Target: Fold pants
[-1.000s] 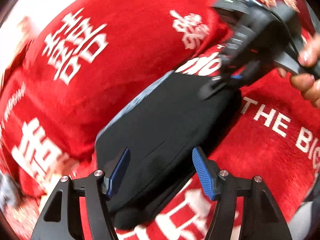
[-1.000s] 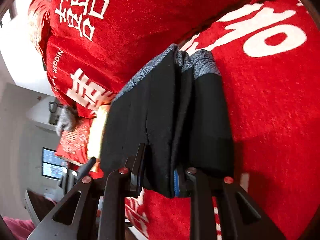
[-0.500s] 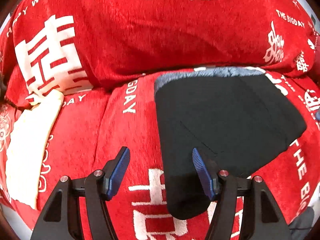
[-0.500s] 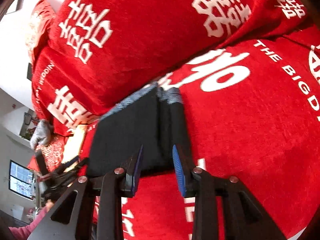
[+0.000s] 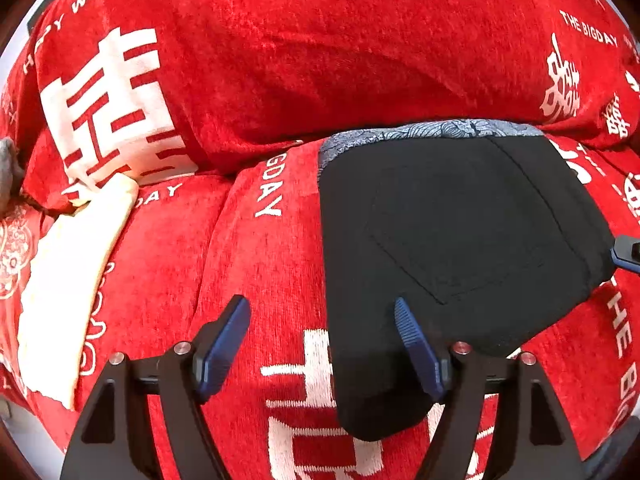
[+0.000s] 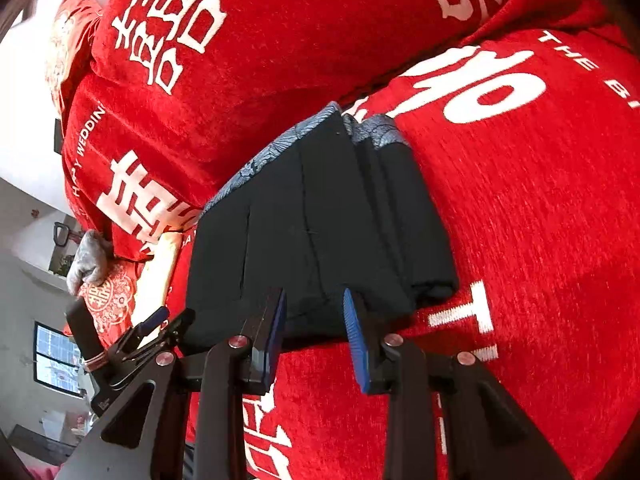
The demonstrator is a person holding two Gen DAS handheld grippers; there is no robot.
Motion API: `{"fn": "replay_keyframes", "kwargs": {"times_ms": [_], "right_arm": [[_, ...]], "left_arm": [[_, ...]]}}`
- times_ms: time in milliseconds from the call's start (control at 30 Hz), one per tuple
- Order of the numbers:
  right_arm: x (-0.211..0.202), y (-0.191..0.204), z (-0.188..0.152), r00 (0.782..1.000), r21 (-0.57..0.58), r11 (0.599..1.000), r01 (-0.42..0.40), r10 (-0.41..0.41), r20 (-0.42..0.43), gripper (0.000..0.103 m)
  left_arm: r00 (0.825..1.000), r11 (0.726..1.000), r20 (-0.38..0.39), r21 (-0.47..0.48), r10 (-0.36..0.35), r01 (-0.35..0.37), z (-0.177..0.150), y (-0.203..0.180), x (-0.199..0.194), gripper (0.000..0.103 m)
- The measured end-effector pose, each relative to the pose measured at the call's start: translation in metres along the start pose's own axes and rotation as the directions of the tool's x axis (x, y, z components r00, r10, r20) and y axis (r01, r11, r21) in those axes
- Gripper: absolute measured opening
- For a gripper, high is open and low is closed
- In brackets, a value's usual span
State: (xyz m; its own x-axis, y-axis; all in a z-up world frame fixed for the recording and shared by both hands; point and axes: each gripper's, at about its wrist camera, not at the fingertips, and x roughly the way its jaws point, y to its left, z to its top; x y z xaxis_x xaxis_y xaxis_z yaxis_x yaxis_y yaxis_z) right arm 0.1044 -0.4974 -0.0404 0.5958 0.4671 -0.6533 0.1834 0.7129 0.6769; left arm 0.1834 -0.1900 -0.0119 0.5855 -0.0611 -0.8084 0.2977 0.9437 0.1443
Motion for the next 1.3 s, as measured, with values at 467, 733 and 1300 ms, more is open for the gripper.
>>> {"fn": "replay_keyframes", "kwargs": {"times_ms": [467, 733, 1300], "right_arm": [[-0.023, -0.014, -0.01, 0.999, 0.036, 0.999, -0.034, 0.034, 0.02, 0.05], [-0.037, -0.018, -0.014, 0.999, 0.046, 0.999, -0.009, 0.007, 0.048, 0.064], [-0.042, -0.018, -0.011, 0.999, 0.024, 0.999, 0.043, -0.044, 0.028, 0.079]], "left_arm": [[0.998, 0.997, -0.053, -0.06, -0.044, 0.041, 0.003, 0.016, 0.001, 0.076], [0.991, 0.99, -0.083, -0.103, -0.106, 0.097, 0.002, 0.026, -0.001, 0.076], [0.994, 0.994, -0.083, -0.081, -0.074, 0.067, 0.0, 0.026, -0.003, 0.103]]}}
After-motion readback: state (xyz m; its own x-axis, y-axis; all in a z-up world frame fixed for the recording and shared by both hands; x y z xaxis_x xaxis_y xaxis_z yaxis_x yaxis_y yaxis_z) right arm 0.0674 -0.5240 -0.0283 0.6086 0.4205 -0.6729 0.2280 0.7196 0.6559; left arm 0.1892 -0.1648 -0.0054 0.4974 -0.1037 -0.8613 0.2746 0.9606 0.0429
